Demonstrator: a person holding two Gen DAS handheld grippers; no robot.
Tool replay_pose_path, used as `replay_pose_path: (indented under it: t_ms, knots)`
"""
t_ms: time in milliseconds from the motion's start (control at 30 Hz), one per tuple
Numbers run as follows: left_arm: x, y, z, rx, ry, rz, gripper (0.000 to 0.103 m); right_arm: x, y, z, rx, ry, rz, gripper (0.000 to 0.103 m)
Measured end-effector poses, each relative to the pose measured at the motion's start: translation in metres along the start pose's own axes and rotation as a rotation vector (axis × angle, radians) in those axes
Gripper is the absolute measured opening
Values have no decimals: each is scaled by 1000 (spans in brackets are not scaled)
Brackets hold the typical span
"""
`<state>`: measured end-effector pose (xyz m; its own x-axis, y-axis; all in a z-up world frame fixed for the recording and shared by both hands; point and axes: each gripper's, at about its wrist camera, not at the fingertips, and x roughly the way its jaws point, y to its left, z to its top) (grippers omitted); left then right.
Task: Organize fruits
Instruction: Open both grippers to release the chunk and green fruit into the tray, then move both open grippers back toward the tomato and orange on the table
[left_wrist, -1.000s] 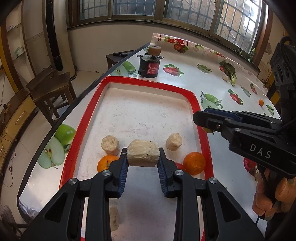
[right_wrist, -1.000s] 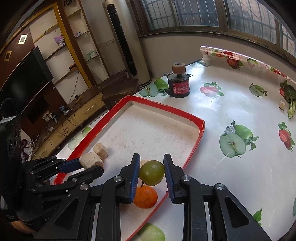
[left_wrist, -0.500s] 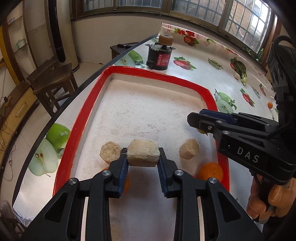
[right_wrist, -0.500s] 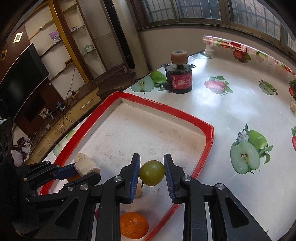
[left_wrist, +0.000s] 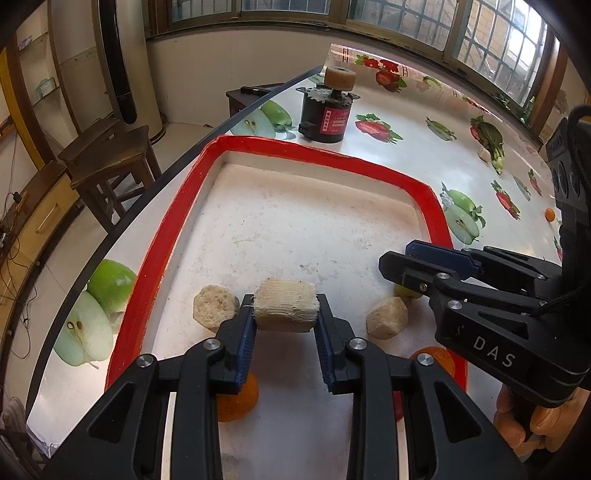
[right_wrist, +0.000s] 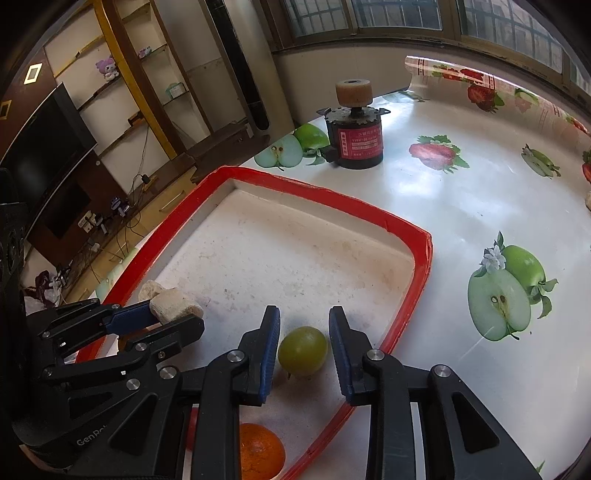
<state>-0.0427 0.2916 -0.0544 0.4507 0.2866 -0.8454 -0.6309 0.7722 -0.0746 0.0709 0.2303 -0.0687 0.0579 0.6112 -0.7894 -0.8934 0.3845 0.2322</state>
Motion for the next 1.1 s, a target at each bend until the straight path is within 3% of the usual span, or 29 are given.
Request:
replay_pose_path:
  t_ms: [100, 167, 233, 733, 1100]
  knots:
    - [0, 1, 1, -5, 5, 9, 29, -2, 0, 0, 0, -4, 2, 33]
    - [-2, 1, 1, -8, 5, 11, 45, -5, 0, 0, -1, -10, 3, 37]
    - [-5, 2, 0, -10, -6, 19, 50, -8, -1, -1, 0, -13, 0, 38]
    - [-38, -8, -10, 0, -50, -2, 50, -62, -6, -22, 22, -68, -20, 46]
    - [-58, -48, -18, 56, -63, -73, 49, -114, -41, -57, 88, -106, -81, 52]
